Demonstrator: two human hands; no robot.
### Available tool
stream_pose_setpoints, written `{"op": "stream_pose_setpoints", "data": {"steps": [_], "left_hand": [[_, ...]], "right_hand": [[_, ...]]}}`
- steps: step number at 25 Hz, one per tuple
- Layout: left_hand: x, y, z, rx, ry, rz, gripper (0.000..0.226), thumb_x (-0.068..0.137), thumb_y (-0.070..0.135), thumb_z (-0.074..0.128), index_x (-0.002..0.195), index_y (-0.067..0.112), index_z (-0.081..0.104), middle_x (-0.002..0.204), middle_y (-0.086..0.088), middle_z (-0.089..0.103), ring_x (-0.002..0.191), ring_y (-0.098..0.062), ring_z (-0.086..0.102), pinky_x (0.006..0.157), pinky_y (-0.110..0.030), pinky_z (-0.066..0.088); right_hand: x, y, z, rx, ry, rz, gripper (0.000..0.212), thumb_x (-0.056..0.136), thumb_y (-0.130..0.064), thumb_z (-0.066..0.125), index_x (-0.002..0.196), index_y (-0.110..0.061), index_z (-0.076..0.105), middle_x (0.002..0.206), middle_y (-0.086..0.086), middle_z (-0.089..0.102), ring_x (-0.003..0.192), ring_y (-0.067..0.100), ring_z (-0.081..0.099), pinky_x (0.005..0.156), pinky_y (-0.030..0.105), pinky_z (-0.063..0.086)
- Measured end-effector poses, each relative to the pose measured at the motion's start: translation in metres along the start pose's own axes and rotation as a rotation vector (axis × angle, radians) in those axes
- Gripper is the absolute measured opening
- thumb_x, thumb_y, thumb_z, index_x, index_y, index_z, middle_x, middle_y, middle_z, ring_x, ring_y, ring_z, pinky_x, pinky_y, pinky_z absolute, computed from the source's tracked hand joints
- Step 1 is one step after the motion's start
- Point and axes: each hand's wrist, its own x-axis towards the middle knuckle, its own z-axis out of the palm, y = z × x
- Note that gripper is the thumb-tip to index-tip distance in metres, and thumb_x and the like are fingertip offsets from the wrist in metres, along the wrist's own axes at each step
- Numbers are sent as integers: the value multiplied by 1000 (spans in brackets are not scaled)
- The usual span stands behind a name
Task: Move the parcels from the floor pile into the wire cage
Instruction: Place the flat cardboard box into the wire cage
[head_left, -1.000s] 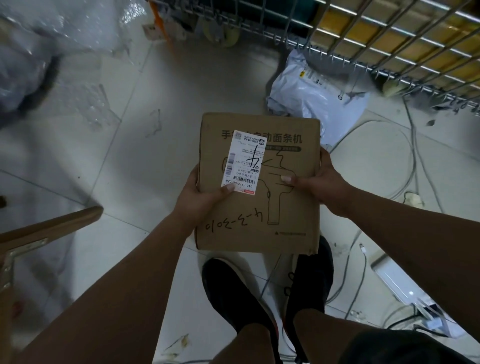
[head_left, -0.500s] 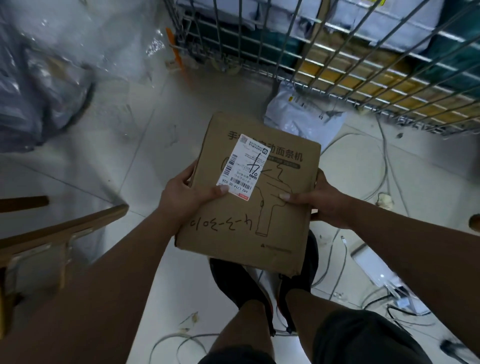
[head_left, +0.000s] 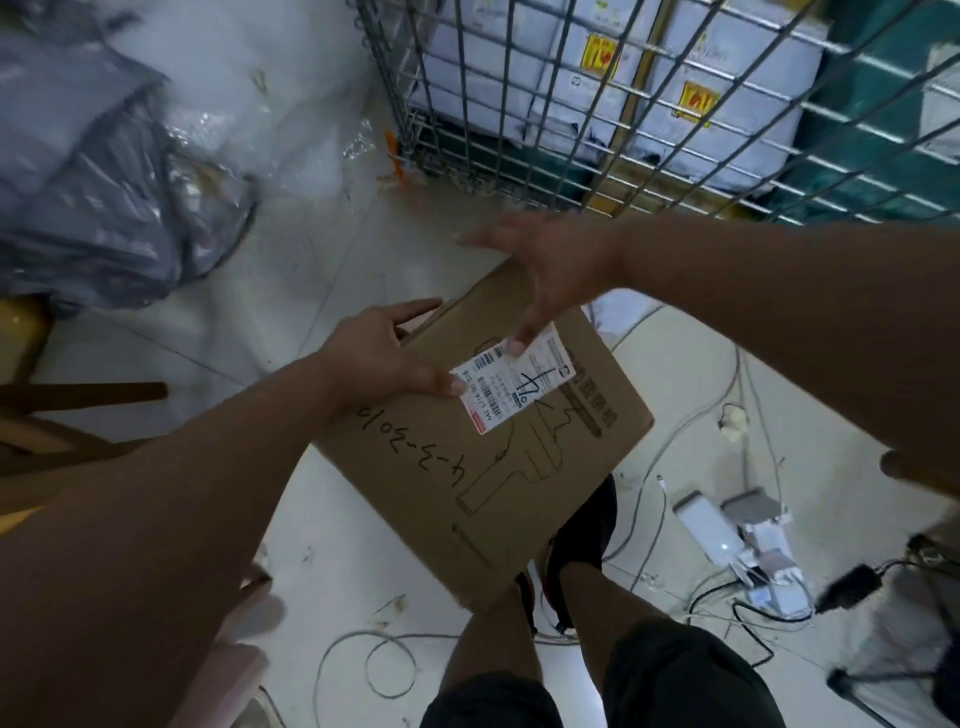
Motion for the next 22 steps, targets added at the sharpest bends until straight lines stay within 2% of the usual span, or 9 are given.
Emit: {"op": "stream_pose_setpoints", "data": {"steps": [2, 4, 7, 9, 11, 13, 15, 18, 22], "left_hand": [[-1, 12, -5, 67, -25, 8, 115, 43, 64, 95, 143, 59, 40, 117, 14, 66, 94, -5, 69, 80, -26, 57], [0, 22, -10, 121, -47, 9, 112, 44, 61, 96, 142, 53, 42, 118, 11, 66, 95, -8, 68, 81, -30, 58], [4, 34, -18, 209, -33, 20, 92, 46, 58, 97, 120, 37, 47, 111, 8, 65, 88, -12, 68, 66, -29, 57], [9, 39, -23, 250, -13, 12, 88, 44, 59, 97, 109, 31, 44, 107, 7, 63, 85, -14, 67, 63, -32, 57], [13, 42, -28, 278, -26, 30, 88, 42, 59, 97, 105, 29, 42, 107, 8, 64, 85, -14, 67, 65, -33, 58], [17, 51, -31, 325, -61, 80, 87, 42, 60, 96, 101, 30, 41, 106, 9, 64, 84, -13, 68, 67, -34, 60], [22, 61, -33, 382, -92, 138, 87, 41, 60, 96, 101, 30, 41, 106, 9, 64, 84, -12, 67, 70, -35, 62], [27, 71, -35, 454, -100, 188, 85, 42, 59, 96, 101, 29, 43, 103, 8, 63, 85, -11, 65, 73, -36, 61], [28, 76, -36, 503, -89, 249, 78, 51, 58, 94, 105, 30, 44, 102, 7, 63, 86, -12, 64, 78, -37, 59]], "right_hand": [[7, -18, -17, -89, -135, -3, 140, 53, -68, 90, 159, -46, 1, 169, -2, 15, 152, 25, 24, 119, 44, 26], [12, -28, -21, -138, -202, 7, 142, 53, -64, 92, 160, -44, 0, 168, -1, 21, 151, 24, 27, 120, 44, 28], [16, -32, -17, -140, -302, 33, 142, 53, -61, 92, 161, -41, 2, 158, 0, 42, 144, 24, 41, 119, 46, 33], [20, -30, -16, -111, -330, 31, 137, 55, -60, 93, 161, -37, 8, 144, -2, 54, 129, 19, 52, 117, 45, 37], [24, -29, -20, -83, -326, 23, 126, 60, -56, 92, 160, -33, 20, 122, -8, 55, 111, 12, 51, 114, 43, 41], [27, -26, -26, -62, -322, 37, 110, 59, -56, 93, 152, -37, 35, 114, -15, 53, 106, 12, 54, 108, 45, 47], [27, -21, -28, -39, -321, 72, 94, 53, -58, 94, 133, -40, 48, 110, -15, 59, 102, 14, 62, 99, 46, 54], [21, -13, -25, 58, -276, 90, 83, 50, -56, 96, 116, -43, 47, 107, -15, 61, 97, 14, 66, 91, 45, 59], [13, -8, -19, 95, -167, 97, 87, 49, -60, 94, 120, -40, 48, 115, -10, 61, 102, 17, 63, 95, 42, 55]]}}
